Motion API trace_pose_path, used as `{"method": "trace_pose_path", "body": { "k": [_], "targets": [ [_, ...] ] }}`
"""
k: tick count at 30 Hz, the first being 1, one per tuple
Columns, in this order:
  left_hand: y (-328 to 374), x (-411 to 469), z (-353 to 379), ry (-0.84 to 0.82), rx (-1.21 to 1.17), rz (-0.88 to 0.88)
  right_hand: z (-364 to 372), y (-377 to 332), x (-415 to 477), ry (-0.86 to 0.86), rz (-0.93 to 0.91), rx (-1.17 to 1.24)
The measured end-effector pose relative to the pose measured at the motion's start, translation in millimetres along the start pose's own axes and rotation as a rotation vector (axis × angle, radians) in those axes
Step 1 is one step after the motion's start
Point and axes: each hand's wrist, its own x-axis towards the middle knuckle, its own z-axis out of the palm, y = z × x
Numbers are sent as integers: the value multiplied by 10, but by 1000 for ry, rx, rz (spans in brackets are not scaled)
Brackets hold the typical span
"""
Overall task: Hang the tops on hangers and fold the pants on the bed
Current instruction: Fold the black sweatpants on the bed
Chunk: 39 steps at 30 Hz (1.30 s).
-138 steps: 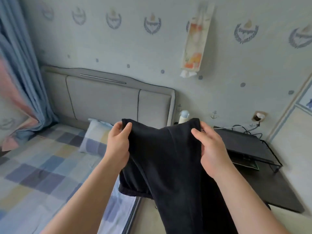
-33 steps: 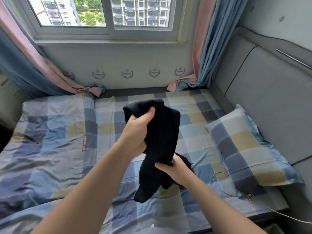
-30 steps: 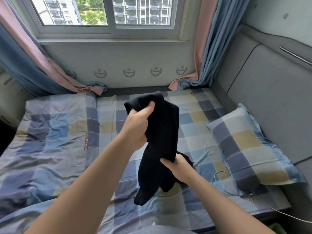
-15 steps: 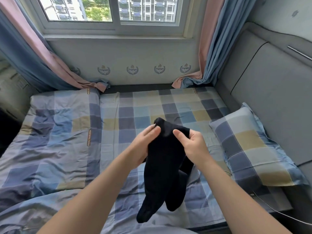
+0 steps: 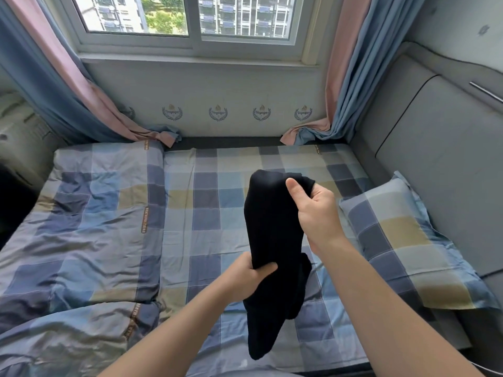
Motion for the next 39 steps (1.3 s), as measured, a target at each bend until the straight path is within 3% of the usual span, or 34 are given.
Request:
{"method": "trace_pose_path", "body": {
  "k": [15, 23, 29, 34, 39],
  "targets": [
    [662, 62, -300, 408, -697, 62, -234, 565, -438, -444, 96, -200],
    [882, 54, -262, 482, -888, 21, -144, 1136, -530, -182, 190, -540],
    [912, 96, -418, 457, -833, 66, -385, 985, -363, -140, 212, -513],
    [731, 112, -451, 348, -554, 102, -437, 709, -152, -132, 207, -344],
    [433, 23, -269, 256, -285, 85, -381, 528, -7, -20, 326, -114]
  ]
}}
